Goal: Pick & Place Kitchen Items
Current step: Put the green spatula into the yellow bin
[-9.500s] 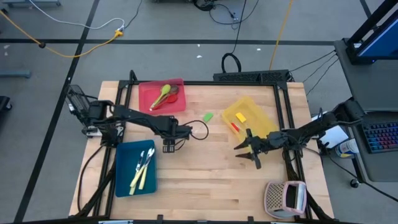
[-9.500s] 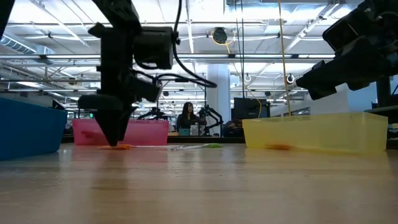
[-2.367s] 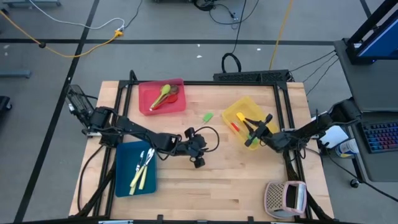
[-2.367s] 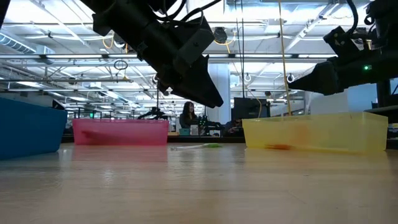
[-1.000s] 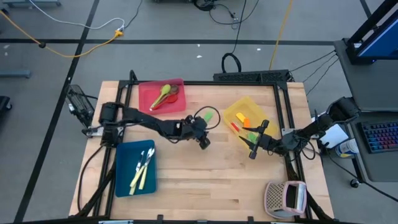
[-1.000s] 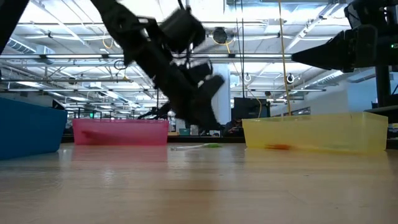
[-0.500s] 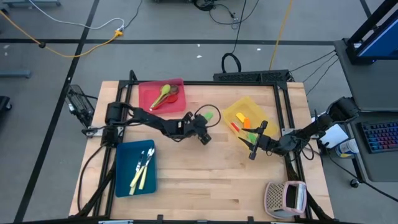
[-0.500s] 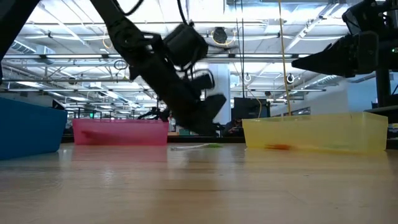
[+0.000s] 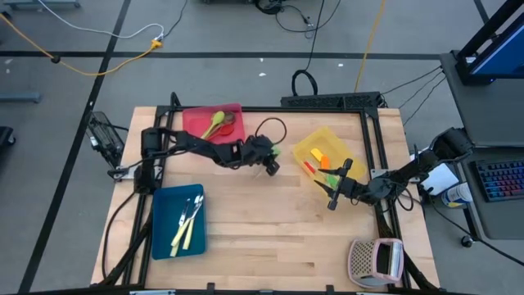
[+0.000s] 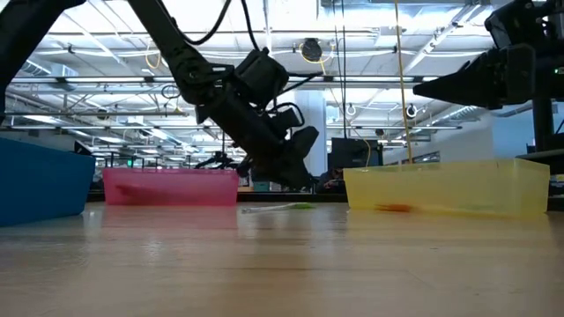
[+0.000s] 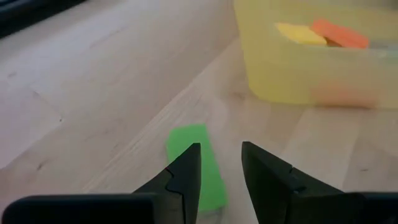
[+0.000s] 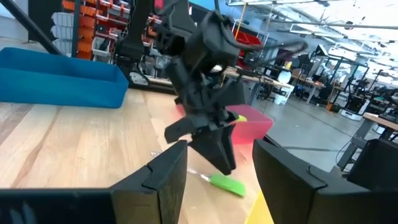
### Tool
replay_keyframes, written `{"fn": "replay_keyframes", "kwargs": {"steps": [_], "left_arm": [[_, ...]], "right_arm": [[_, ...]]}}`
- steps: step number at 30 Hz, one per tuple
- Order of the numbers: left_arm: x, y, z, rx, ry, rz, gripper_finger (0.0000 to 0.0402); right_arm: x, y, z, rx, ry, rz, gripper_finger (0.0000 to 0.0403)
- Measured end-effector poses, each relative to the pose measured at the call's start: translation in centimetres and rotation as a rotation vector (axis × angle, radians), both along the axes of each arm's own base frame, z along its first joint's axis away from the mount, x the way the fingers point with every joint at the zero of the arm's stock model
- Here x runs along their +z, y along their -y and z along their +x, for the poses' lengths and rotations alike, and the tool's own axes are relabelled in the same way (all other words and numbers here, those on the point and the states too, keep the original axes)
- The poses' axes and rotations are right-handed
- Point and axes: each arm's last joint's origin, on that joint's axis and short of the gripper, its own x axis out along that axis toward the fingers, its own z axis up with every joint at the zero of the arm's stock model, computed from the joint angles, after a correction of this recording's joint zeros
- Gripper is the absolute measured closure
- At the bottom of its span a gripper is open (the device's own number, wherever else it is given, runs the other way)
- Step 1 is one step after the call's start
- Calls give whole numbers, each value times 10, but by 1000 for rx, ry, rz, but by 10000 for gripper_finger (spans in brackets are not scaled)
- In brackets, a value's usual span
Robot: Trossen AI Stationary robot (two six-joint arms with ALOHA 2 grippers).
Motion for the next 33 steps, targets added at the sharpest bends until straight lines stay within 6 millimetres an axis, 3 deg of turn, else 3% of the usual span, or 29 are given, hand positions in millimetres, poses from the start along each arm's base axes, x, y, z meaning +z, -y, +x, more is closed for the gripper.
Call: {"fn": "replay_keyframes", "kwargs": {"steps": [11, 18, 27, 33], "left_arm": [[-33, -6, 2, -22, -38, -82, 282], [-39, -7, 2, -10, -48, -96, 285], [-41, -8, 1, 9, -59, -89, 382], [-38, -3, 5, 5, -9, -81, 400]], "right_arm": [[3, 0, 0, -2, 15, -16, 232], [2, 0, 0, -2, 10, -23, 232], [2, 0, 0, -2, 8, -24, 232], [2, 0, 0, -2, 7, -24, 232]]}}
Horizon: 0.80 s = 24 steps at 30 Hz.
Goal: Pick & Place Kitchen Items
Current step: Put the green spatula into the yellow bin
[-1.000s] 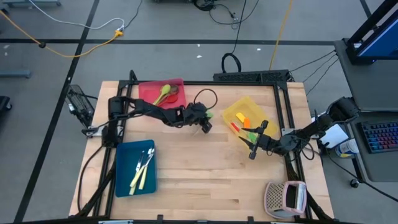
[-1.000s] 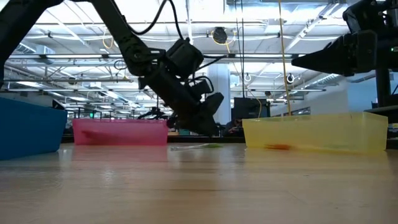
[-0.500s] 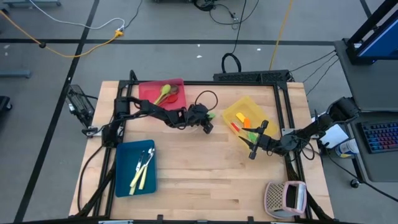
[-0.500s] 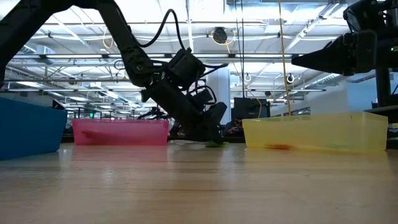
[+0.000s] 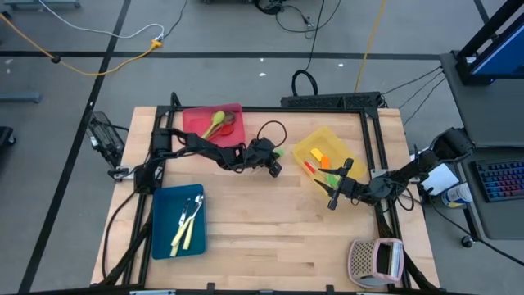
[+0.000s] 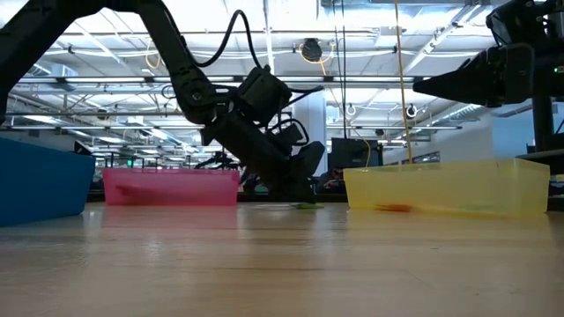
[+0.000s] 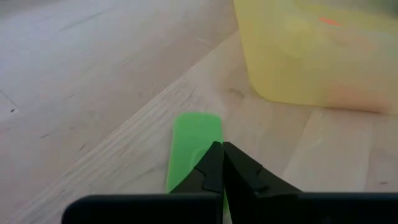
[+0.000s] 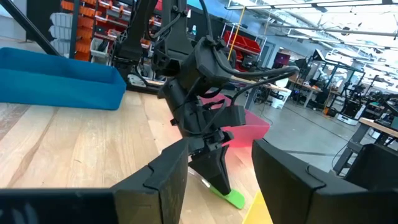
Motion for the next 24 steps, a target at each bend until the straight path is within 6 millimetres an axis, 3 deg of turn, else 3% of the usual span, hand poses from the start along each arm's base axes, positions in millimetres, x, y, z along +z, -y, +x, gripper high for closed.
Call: {"fn": "replay_keyframes", "kwargs": {"steps": [11, 18, 24], "left_arm": [[8, 6, 1, -77, -14, 86, 371], [22, 13, 2, -120, -16, 176, 282], [15, 8, -2, -84, -88, 178, 203]], "right_arm": [[0, 0, 0, 1, -2, 5, 232], [-1, 0, 0, 1, -10, 1, 232], [-1, 0, 0, 3, -4, 9, 232]]}}
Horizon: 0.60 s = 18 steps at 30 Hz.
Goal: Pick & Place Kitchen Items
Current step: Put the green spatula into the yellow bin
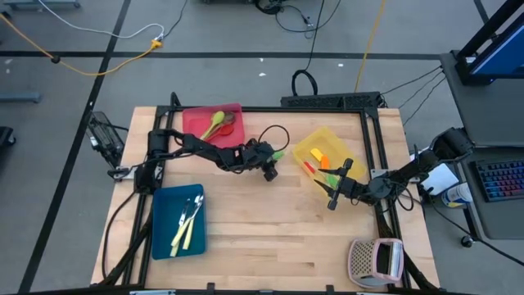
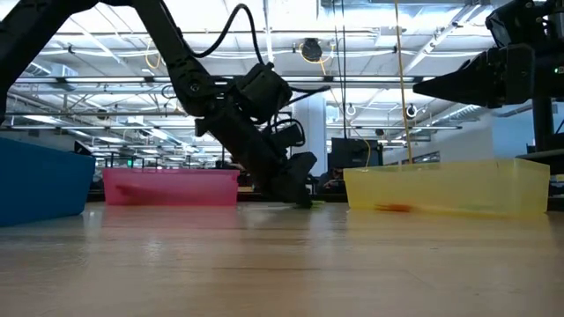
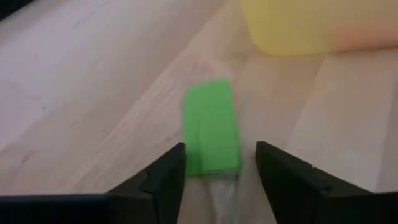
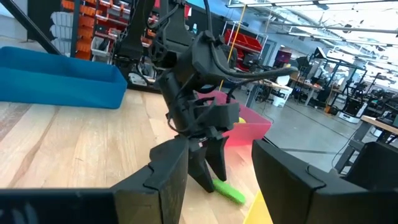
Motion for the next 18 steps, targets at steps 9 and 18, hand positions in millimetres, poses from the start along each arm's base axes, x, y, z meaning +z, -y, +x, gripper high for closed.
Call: {"fn": "replay_keyframes", "kwargs": {"steps": [9, 18], "left_arm": [[-2, -14, -6, 69, -18, -61, 187], [-1, -21, -7, 49, -2, -108, 333]], "right_arm": [[0, 0, 0, 0, 0, 0, 232], [0, 0, 0, 0, 0, 0, 232]]}}
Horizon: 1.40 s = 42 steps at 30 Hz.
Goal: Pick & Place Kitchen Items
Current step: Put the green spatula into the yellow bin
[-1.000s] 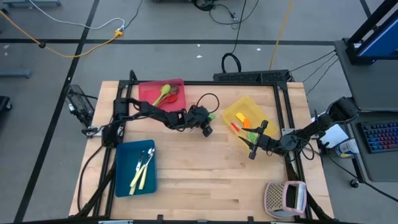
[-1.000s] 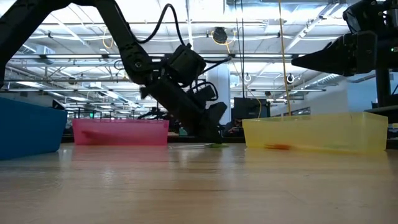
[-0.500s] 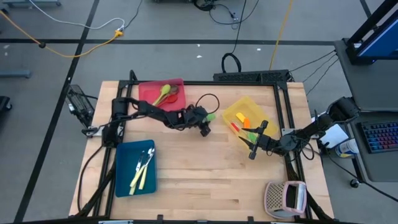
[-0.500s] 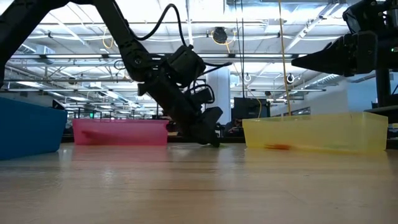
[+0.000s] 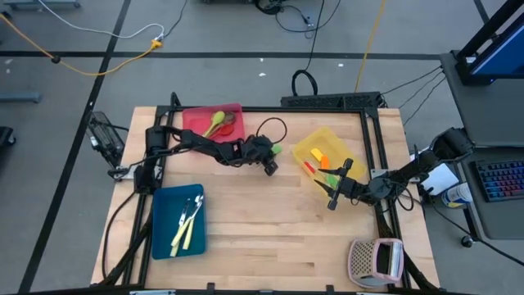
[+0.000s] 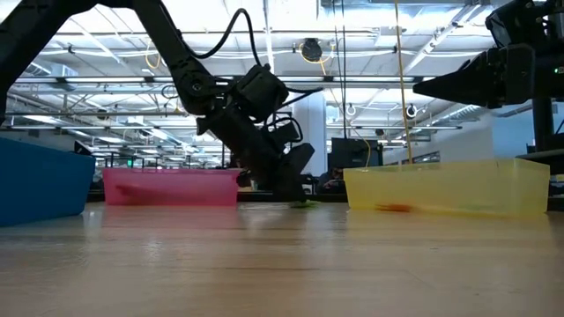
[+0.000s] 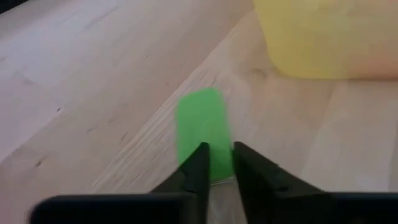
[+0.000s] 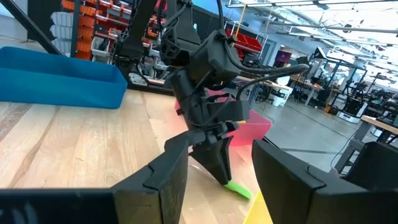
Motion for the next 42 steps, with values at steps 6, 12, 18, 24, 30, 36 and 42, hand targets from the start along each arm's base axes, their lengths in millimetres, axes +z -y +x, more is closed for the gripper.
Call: {"fn": "replay_keyframes", "kwargs": {"steps": [6, 12, 18, 24, 30, 36, 42], "left_arm": [[-1, 3, 1, -16, 4, -9, 395], [0, 9, 3, -10, 4, 43, 398], [5, 9, 7, -52, 46, 111, 354], [14, 13, 15, -111, 131, 196, 279], [8, 2, 8, -38, 44, 216, 205], [-4, -15, 4, -27, 55, 109, 171], [-10, -9, 7, -58, 47, 129, 180]], "right_arm": [[0, 0, 0, 0, 0, 0, 232], [0, 0, 0, 0, 0, 0, 232], [0, 0, 0, 0, 0, 0, 232], [0, 0, 0, 0, 0, 0, 232], [0, 0, 0, 0, 0, 0, 232], [0, 0, 0, 0, 0, 0, 232], [0, 0, 0, 0, -1, -2, 232]]}}
